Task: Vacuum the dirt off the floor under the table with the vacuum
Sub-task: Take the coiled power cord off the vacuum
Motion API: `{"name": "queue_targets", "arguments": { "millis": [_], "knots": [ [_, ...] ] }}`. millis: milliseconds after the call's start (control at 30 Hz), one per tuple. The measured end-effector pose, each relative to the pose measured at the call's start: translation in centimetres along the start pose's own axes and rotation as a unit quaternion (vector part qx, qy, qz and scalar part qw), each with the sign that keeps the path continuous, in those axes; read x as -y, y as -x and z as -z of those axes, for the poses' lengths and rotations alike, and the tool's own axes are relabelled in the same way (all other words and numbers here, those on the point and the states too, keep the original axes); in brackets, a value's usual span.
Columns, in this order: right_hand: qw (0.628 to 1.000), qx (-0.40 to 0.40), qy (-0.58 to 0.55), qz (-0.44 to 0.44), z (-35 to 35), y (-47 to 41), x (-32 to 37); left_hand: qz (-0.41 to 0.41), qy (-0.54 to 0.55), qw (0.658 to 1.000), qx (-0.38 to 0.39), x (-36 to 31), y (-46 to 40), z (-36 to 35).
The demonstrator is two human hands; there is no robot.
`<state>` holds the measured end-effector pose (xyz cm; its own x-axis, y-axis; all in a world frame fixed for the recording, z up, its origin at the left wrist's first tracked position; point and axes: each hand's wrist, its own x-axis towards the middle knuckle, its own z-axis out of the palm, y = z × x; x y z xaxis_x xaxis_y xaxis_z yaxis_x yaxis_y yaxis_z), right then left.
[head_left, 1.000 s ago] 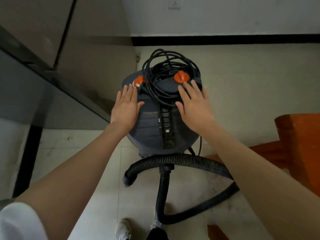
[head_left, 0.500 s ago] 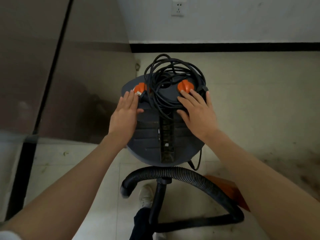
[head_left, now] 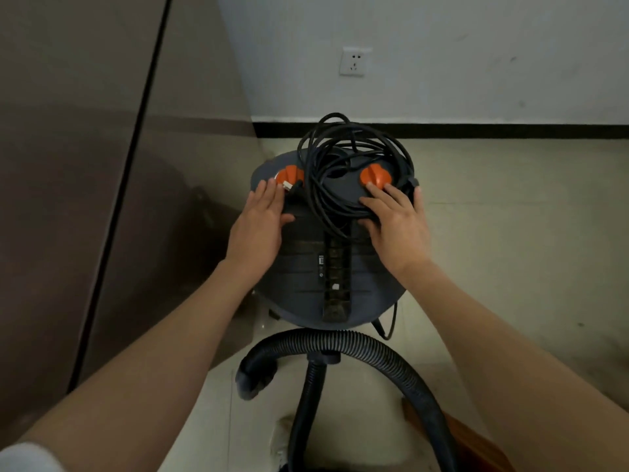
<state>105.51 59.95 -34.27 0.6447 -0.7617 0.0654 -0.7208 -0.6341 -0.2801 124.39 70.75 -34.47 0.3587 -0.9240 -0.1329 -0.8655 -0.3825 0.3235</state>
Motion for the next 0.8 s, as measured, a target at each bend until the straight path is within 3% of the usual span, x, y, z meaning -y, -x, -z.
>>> {"name": "queue_targets", "arguments": {
  "millis": [800],
  "knots": [
    [0.998,0.034,0.01,0.051,0.1,-28.8,-7.0,0.063,0.031,0.997,-0.011,0.7,-26.8,4.7]
  ]
}}
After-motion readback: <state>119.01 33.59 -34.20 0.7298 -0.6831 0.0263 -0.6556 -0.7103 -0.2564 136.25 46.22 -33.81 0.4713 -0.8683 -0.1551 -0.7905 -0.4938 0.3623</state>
